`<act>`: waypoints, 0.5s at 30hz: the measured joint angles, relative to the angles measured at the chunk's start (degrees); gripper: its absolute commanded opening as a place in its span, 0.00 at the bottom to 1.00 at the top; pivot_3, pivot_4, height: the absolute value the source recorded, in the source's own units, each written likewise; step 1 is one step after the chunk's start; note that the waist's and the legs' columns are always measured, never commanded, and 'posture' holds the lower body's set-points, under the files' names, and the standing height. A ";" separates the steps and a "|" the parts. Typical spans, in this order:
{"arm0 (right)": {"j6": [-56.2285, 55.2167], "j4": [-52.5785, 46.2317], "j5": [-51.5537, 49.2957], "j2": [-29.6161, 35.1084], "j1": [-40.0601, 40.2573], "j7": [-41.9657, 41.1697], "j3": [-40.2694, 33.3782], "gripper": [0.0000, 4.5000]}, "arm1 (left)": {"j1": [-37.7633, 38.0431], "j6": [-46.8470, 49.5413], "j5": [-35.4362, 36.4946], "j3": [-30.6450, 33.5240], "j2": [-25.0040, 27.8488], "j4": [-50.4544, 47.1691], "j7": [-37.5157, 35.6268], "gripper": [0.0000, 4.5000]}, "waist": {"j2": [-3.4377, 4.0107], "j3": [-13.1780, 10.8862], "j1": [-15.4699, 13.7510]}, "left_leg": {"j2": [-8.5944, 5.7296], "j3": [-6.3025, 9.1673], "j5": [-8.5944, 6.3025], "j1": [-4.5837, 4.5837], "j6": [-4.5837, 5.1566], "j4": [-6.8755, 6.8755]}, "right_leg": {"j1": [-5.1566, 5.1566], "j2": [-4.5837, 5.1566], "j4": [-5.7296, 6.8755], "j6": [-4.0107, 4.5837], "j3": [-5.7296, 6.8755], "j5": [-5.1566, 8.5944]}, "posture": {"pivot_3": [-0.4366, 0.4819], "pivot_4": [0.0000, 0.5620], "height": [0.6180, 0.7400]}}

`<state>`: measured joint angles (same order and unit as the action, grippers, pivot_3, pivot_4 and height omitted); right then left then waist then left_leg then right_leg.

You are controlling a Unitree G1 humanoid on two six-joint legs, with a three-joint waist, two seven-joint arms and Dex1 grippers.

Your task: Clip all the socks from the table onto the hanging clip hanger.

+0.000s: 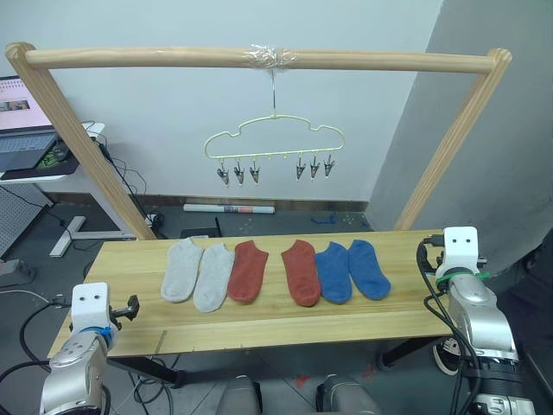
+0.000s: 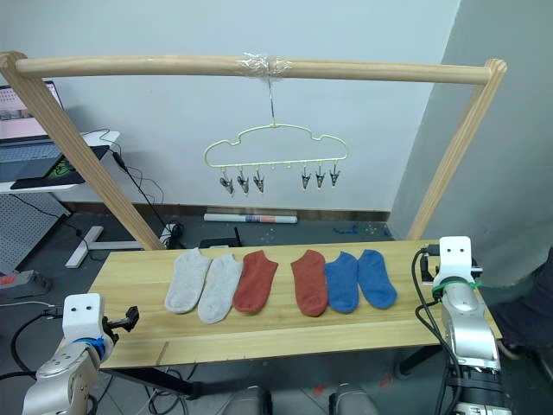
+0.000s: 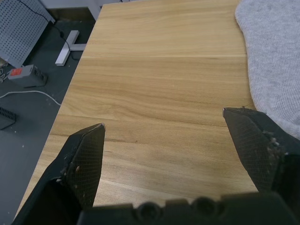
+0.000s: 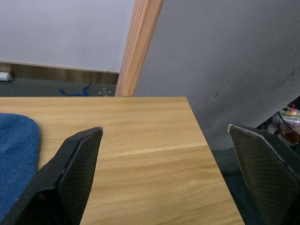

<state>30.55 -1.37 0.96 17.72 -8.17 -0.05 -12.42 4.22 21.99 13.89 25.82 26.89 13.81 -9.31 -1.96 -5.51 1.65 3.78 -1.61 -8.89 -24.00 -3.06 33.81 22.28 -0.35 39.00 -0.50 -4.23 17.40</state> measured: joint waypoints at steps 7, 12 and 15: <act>0.00 0.37 -0.14 0.01 -1.05 -0.11 0.00 1.00 | 1.07 -0.16 0.74 0.92 0.52 -1.38 -1.59 0.99 | -0.20 -1.17 -0.01 | 0.04 0.00 -0.12 0.05 -0.18 0.00 | 0.03 0.09 -0.02 0.04 0.02 0.02 | 0.58 0.23 1.00; -0.12 0.49 -0.77 0.10 -2.17 -1.91 0.12 1.00 | 2.71 -1.24 1.42 0.94 0.73 -7.30 -4.12 0.99 | -0.26 -1.79 -0.18 | 0.09 0.01 0.00 -0.24 0.05 0.00 | 0.02 0.13 -0.03 0.03 0.03 0.02 | 0.58 0.27 1.00; -0.99 0.68 -1.97 0.42 -2.59 -4.39 0.37 1.00 | 3.12 -0.82 3.88 1.79 0.24 -12.63 -5.00 0.99 | -0.29 -2.44 -0.26 | 0.30 0.04 0.00 -0.31 0.06 -0.01 | 0.03 0.15 -0.03 0.01 0.04 0.03 | 0.59 0.28 1.00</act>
<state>29.56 -0.69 -1.01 18.14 -10.76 -4.44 -12.04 7.35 21.17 17.77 27.61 27.13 1.18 -14.32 -2.25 -7.95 1.39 4.08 -1.57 -8.89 -24.30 -3.00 33.80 22.31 -0.20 38.97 -0.49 -4.19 17.43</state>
